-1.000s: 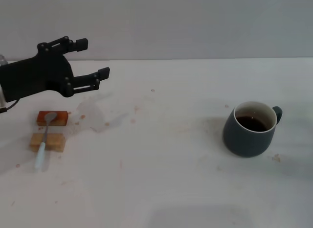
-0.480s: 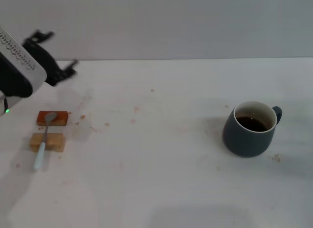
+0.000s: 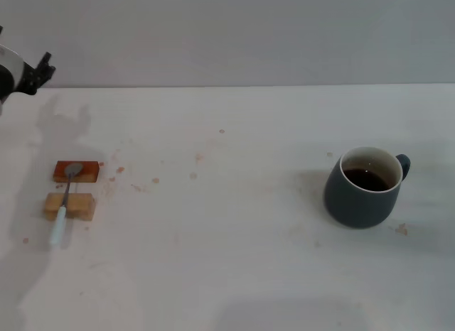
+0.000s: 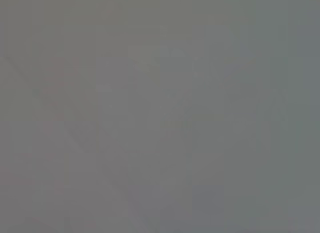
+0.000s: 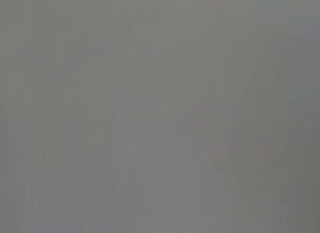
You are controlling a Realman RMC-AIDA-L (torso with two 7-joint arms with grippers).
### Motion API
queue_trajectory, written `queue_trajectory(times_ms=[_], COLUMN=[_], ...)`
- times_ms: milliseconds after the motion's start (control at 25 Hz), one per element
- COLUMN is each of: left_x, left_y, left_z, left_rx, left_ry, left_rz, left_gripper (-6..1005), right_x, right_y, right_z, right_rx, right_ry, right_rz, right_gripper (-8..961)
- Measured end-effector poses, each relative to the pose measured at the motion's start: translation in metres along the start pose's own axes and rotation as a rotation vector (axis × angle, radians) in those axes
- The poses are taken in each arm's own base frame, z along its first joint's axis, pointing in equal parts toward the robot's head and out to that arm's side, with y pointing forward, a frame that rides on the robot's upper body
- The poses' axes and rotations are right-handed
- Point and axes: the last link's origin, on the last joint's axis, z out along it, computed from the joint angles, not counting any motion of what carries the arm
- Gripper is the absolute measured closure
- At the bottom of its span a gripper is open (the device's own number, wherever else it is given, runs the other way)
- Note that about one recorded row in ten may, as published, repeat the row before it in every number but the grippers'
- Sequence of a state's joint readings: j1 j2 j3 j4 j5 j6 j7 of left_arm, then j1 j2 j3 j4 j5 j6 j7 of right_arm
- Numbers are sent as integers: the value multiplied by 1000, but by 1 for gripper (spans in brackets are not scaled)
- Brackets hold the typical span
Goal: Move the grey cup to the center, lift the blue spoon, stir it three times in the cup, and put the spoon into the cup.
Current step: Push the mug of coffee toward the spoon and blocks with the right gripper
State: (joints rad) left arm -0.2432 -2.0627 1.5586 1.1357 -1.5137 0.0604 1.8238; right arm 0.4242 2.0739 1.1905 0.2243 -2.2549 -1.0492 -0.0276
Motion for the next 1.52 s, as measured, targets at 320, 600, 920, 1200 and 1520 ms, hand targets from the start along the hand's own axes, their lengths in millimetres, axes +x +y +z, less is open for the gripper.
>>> queue_trajectory(times_ms=[320, 600, 920, 1200, 1520], left_x=[-5, -6, -8, -9, -8], left_y=[-17, -47, -58, -70, -73], left_z=[3, 6, 10, 2, -2], left_rx=[40, 30, 5, -40, -27], left_ry=[-12, 24, 49, 184, 227], left_rz=[-186, -515, -637, -731, -716], left_gripper=[266, 369, 369, 369, 369], right_x=[0, 6, 15, 23, 30], right_y=[4, 8, 25, 41, 54], right_z=[1, -5, -20, -36, -45], right_rx=[-12, -20, -95, -173, -246], right_ry=[1, 20, 58, 95, 139], right_rz=[-1, 5, 30, 65, 84], right_gripper=[670, 703, 766, 889, 890])
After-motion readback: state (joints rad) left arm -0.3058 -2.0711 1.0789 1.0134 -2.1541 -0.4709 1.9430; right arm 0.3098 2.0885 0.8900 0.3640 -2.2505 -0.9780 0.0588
